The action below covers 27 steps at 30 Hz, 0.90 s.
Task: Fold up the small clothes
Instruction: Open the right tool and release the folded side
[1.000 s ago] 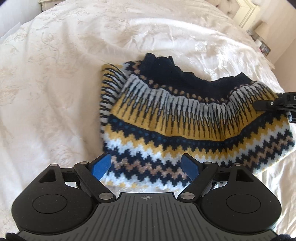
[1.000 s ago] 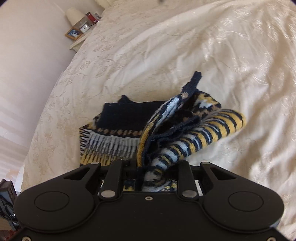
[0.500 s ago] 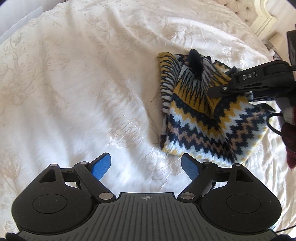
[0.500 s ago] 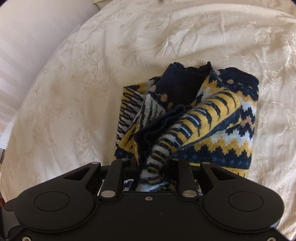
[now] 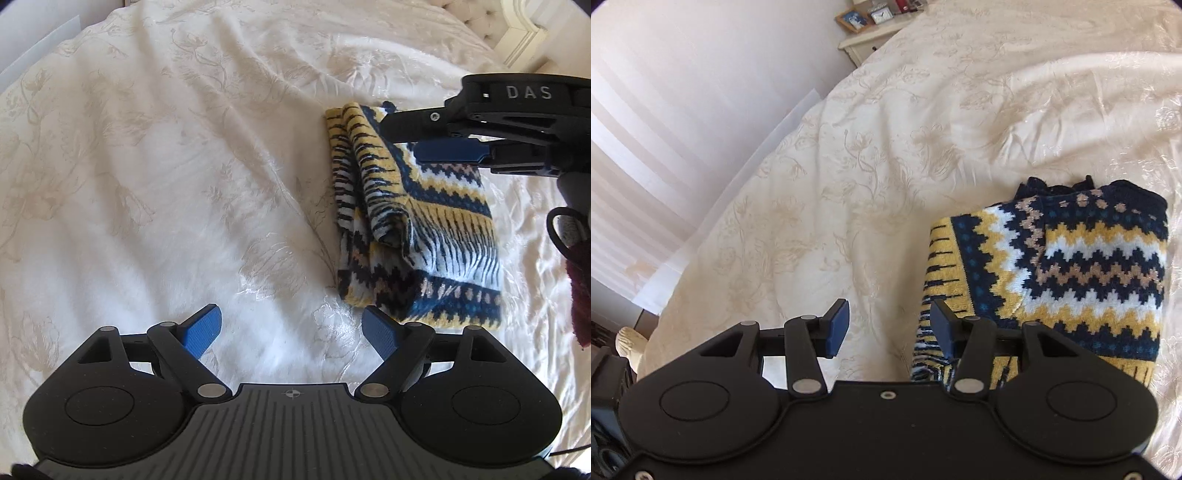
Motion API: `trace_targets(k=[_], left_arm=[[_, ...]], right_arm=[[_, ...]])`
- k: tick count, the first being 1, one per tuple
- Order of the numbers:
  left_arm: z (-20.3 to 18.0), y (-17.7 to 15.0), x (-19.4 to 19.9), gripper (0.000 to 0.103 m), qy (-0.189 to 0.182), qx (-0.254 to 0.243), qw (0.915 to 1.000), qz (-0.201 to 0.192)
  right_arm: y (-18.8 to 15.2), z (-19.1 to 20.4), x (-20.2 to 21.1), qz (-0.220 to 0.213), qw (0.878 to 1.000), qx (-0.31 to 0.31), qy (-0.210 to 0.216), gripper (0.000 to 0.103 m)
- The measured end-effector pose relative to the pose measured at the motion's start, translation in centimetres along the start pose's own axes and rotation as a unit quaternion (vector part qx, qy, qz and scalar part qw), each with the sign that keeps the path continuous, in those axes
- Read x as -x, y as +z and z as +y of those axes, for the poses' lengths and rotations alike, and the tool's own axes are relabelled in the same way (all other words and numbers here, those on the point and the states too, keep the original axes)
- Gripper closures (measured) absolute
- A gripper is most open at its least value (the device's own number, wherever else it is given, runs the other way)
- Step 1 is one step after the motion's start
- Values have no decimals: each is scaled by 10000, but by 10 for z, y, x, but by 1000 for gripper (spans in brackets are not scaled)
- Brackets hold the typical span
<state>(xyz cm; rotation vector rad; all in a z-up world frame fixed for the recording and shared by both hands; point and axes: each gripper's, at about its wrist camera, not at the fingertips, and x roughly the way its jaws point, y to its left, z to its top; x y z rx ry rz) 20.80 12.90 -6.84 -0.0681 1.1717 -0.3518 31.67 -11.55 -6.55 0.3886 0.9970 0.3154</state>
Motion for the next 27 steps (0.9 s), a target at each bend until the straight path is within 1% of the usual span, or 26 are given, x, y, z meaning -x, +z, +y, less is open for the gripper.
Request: trace_targets(k=[4,9,13,16,19,22,25,27], left_arm=[[-4,12,4,20,-127,-69,9999,-82],[-9,41,-1,20,-309,-107,9993,-191],[-15,69,-9,20,-559,-44,9981,-253],[-23,91,-19,20,-785,-43,9966,-239],[-33,106,-30,20,-937,-140,9954,-159],[-46,116,-42,20,-995,-317,9945,-50],[-52,120,-45,20,-1010,-447,9939,3],[-52,120,-45,20,-1021,-475,9936,42]], right_arm=[[-9,-16,22,-187,9990,-138,-377,45],[-41,-27,39,-50,9960,84,-886,45],[-73,-18,40,132,9934,501,-1023,43],[-95,5,33,187,9876,1126,-1074,38],[-111,31,18,194,9767,1798,-1157,38],[-121,51,-2,244,9645,2296,-1279,38],[-130,61,-26,337,9455,2805,-1621,38],[-133,62,-40,402,9350,3029,-1797,38]])
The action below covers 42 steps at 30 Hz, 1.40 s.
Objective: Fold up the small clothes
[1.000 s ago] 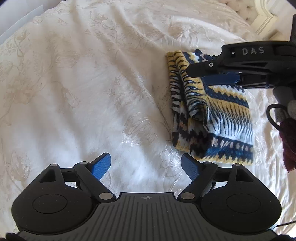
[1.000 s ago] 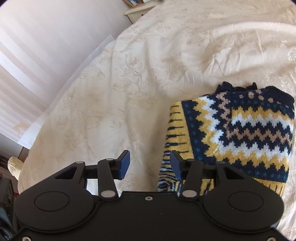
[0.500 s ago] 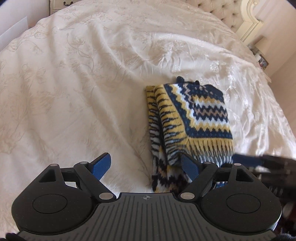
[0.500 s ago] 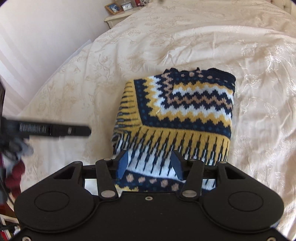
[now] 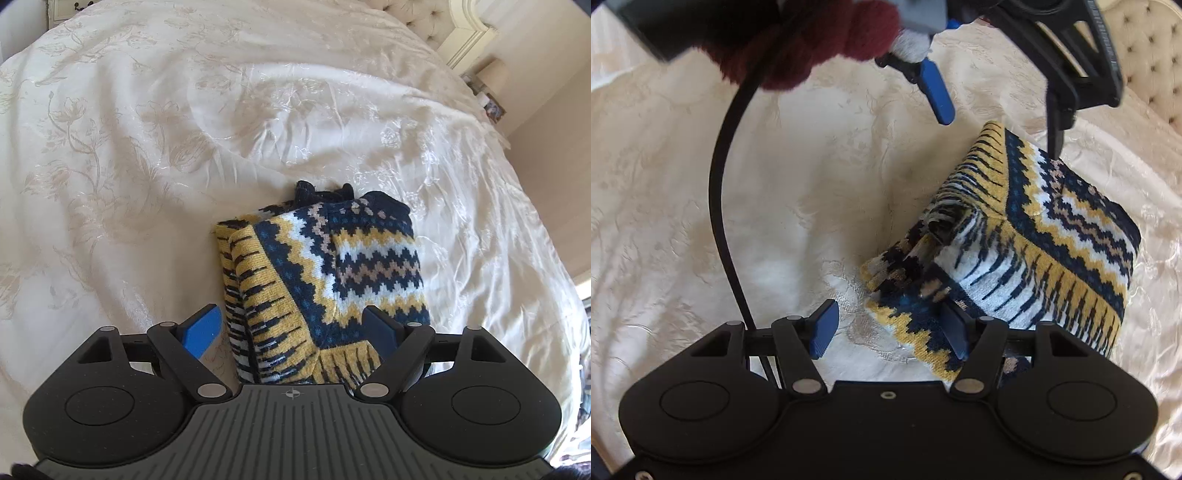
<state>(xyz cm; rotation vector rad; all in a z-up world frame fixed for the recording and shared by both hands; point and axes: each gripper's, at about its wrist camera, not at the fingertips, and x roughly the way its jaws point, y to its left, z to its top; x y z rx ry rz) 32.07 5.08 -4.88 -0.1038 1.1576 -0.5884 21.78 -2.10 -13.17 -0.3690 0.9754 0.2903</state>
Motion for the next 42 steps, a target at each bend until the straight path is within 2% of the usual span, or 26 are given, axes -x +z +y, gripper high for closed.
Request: trace_targets(k=[3,4,6,7,9,12,19,22,28,30,31,32,33,36,39,42], left_arm=[[3,-2,1,20,19,-14,10000,71],[5,-4,2,20,4,14,10000,95],[11,-6,4,20,-44,144,9998,154],[15,-8,4,20,-69,225,9996,179],[18,-10,5,20,-110,340,9991,215],[18,-15,5,20,-232,427,9984,306],[7,-26,-16,20,-717,642,9931,670],[5,-24,-31,20,-577,728,9930,734],[4,-9,-45,22,-549,745,9943,532],[3,-5,-49,33,-537,668,9951,490],[3,-4,-50,53,-497,633,9957,469],[4,-2,-50,67,-392,569,9967,423],[4,-1,-49,86,-291,512,9975,379],[-1,2,-36,87,-339,149,9991,205],[-15,9,-13,93,-238,-502,9983,-153],[-11,16,-15,94,-186,-588,9981,-88]], right_arm=[[-3,-2,-6,-69,9998,155,-140,42],[-5,-5,-5,-103,9998,113,-107,51],[-11,-16,0,-162,9998,-74,38,63],[-12,-20,4,-206,9996,-175,101,74],[-15,-27,12,-290,9984,-433,202,88],[-16,-41,24,-408,9952,-835,300,92],[-19,-51,33,-440,9898,-1259,501,92],[-20,-54,31,-410,9888,-1330,536,92],[-19,-53,27,-364,9872,-1443,574,92],[-19,-54,26,-359,9863,-1493,595,92],[-18,-54,26,-360,9858,-1524,605,92],[-17,-53,26,-361,9852,-1558,612,92],[-17,-53,27,-366,9844,-1603,628,92],[-13,-58,35,-508,9778,-1893,734,92],[-6,-62,37,-640,9711,-2136,848,92],[1,-58,18,-529,9698,-2197,915,90]])
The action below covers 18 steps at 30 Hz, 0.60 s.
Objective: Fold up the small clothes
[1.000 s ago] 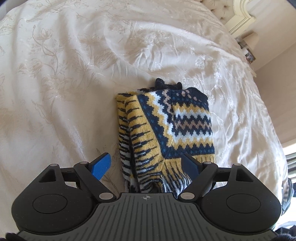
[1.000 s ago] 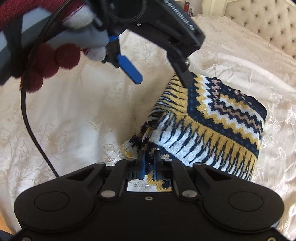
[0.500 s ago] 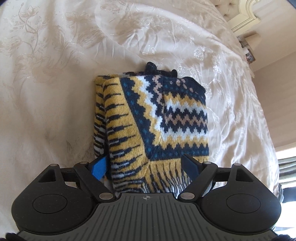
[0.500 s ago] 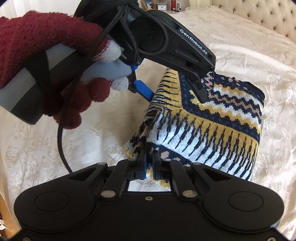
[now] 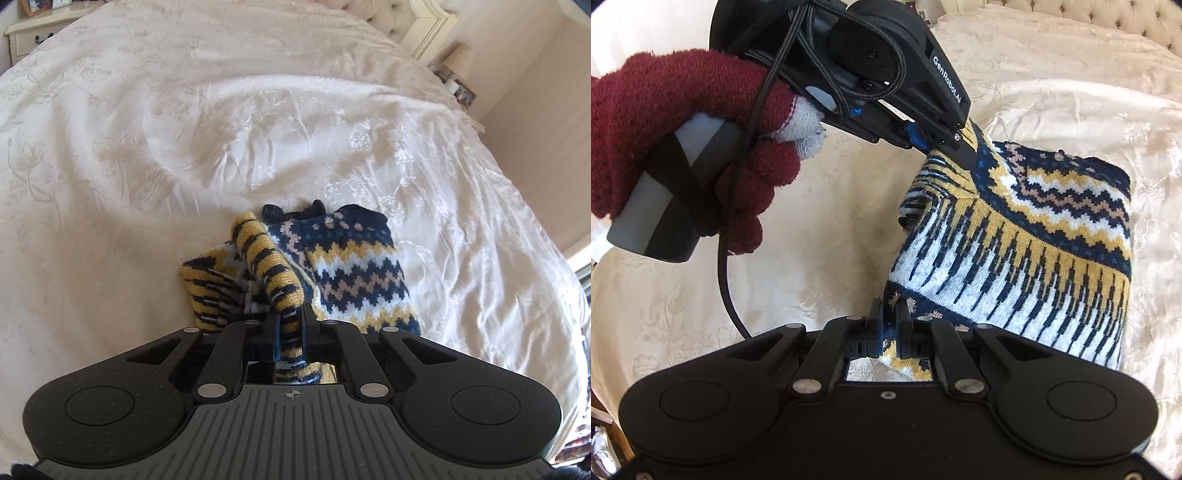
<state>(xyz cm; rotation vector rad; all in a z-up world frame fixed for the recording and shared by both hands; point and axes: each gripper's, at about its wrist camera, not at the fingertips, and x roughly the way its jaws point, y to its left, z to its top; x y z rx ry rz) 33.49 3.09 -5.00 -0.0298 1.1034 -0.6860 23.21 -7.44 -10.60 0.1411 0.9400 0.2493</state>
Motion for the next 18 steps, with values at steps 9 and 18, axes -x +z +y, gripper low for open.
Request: trace_targets(k=[9,18], left_arm=[[30,-17,-34,64,589,308,9973,311],[36,-26,-1,30,407,418,9981,-209]], right_arm=[[-13,-8,-25,438,9974,-204,536,51],[-10,-52,43,-232,9960,-694,520,18]])
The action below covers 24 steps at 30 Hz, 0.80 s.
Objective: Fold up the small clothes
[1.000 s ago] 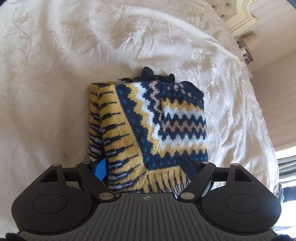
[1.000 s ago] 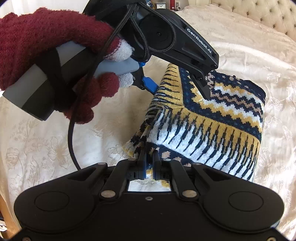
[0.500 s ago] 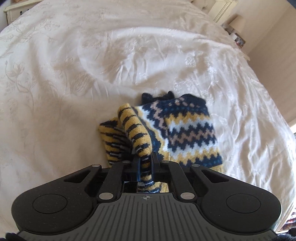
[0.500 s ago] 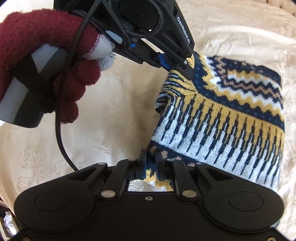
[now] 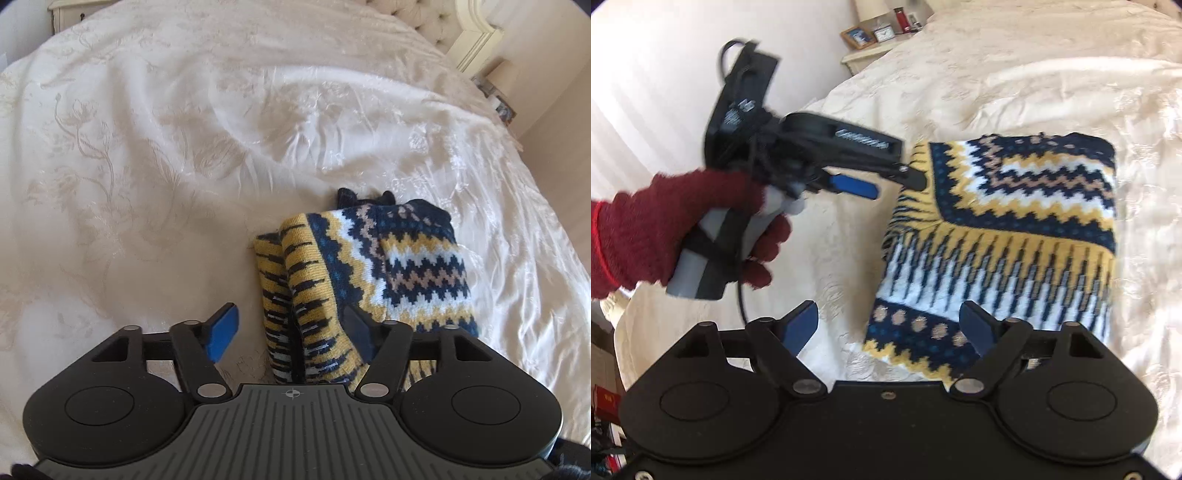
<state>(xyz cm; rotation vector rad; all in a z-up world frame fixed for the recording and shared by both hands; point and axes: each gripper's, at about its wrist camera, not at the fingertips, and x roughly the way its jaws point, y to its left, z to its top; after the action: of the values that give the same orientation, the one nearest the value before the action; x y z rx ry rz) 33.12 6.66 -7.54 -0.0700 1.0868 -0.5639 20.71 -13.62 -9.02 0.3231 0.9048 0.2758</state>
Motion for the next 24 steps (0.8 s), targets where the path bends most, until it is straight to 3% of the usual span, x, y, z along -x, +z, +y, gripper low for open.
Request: trace_targets(k=[2,4,9,16,24], left_arm=[[-4,-6,11,18,-46,-55,9999,-98],[-8,-14,19,15,-117,-58,9999,-92],[-26,-46,26,12,-295,-107,9994,150],[-37,-88,11,10,-343,1,9976,608],[-38,-92,-15,10,-323,-23,9963,798]], right_arm=[[7,-17,7,-94,9995,-216,-202,13],[11,-36,13,-175,9983,-447,-334,3],[21,-91,14,-301,9902,-1202,-640,1],[31,-138,-2,-162,9811,-1858,-519,1],[46,-162,-47,191,9769,-2128,-86,1]])
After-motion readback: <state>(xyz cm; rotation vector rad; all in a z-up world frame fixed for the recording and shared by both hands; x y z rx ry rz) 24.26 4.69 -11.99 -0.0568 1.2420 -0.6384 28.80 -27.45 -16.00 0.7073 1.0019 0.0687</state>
